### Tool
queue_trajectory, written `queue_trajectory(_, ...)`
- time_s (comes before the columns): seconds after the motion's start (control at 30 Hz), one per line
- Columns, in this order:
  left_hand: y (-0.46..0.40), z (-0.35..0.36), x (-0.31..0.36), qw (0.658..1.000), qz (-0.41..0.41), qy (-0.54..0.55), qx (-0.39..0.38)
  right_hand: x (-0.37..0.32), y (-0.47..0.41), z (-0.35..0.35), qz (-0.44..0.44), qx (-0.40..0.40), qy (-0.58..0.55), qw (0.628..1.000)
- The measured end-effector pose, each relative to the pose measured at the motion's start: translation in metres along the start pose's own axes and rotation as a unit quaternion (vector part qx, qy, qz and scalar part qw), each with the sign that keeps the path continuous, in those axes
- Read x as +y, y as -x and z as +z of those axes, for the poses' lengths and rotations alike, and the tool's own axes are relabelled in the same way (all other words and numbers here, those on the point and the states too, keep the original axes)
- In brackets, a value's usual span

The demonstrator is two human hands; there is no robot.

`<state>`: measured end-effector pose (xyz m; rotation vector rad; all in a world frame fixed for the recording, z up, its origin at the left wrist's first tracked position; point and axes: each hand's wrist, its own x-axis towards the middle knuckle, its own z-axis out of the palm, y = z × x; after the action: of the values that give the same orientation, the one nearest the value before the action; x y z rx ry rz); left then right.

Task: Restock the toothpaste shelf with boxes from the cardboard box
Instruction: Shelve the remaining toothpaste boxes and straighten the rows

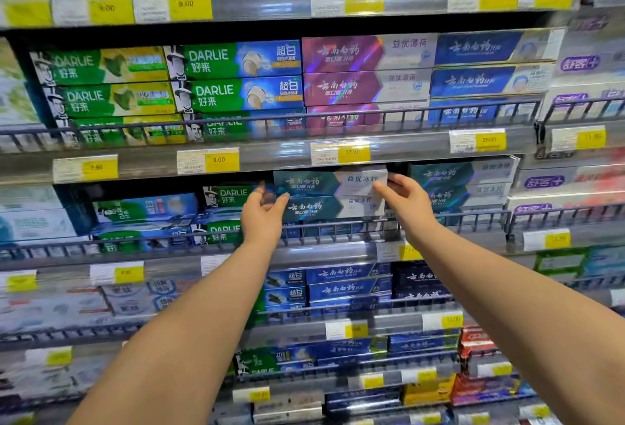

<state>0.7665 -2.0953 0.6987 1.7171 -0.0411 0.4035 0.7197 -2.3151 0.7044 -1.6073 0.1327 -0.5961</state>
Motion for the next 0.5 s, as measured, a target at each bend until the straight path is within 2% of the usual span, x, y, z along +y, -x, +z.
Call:
queue_trajectory(0.13,-0.007,0.002,-0.004,1.000,0.003,-0.014,0.010,0.001,-0.003,-0.001,0.000,0.020,0.016,1.000)
queue_trajectory(0.27,-0.001,0.002,-0.004,0.998,0.011,0.031,0.050,0.000,-0.003,0.006,-0.007,0.042,0.027,0.999)
queue_trajectory(0.5,0.009,0.000,-0.008,0.993,-0.010,0.082,0.089,0.015,-0.002,0.008,0.032,0.098,0.042,0.994)
